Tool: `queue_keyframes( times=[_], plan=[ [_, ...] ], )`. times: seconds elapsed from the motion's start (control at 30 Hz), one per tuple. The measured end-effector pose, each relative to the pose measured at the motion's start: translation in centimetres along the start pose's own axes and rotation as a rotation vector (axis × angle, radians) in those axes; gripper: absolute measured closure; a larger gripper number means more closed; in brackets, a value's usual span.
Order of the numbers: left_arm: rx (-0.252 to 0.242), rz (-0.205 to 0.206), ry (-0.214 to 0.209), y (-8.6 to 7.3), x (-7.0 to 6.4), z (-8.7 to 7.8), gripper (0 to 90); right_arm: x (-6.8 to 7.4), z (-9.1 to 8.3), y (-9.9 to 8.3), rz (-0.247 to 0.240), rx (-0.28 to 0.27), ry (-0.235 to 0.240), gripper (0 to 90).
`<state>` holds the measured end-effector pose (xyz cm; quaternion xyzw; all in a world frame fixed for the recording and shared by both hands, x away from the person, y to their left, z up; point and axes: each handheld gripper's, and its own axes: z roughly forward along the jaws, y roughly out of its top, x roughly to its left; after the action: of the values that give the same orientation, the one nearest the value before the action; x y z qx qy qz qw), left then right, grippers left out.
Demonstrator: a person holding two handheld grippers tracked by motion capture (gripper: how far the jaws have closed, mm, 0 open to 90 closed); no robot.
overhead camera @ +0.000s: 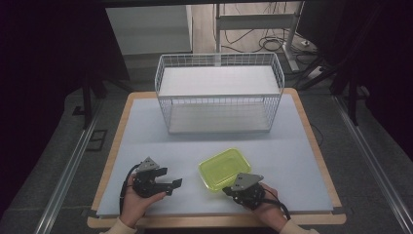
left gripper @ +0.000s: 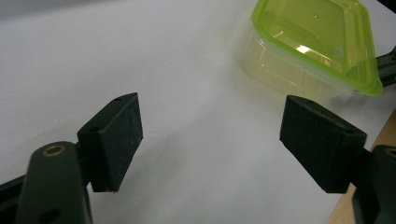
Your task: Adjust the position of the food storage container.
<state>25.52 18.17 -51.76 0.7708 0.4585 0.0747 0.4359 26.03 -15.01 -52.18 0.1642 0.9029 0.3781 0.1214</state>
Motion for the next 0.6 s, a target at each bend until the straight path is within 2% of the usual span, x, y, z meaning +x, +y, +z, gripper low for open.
queue_keyframes(
  times=[0.13,0.23,0.6],
  plan=[
    [0.001,0.002,0.0,0.0,0.0,0.0,21.0,0.7,1.0,0.5,0.006,-0.004,-0.006,89.6],
    [0.001,0.001,-0.001,0.0,0.0,0.0,21.0,1.2,2.0,1.1,0.01,-0.015,-0.033,89.6],
    [-0.001,0.001,-0.001,0.0,0.1,0.0,21.0,1.6,4.3,2.2,0.031,-0.017,-0.07,89.6]
  ],
)
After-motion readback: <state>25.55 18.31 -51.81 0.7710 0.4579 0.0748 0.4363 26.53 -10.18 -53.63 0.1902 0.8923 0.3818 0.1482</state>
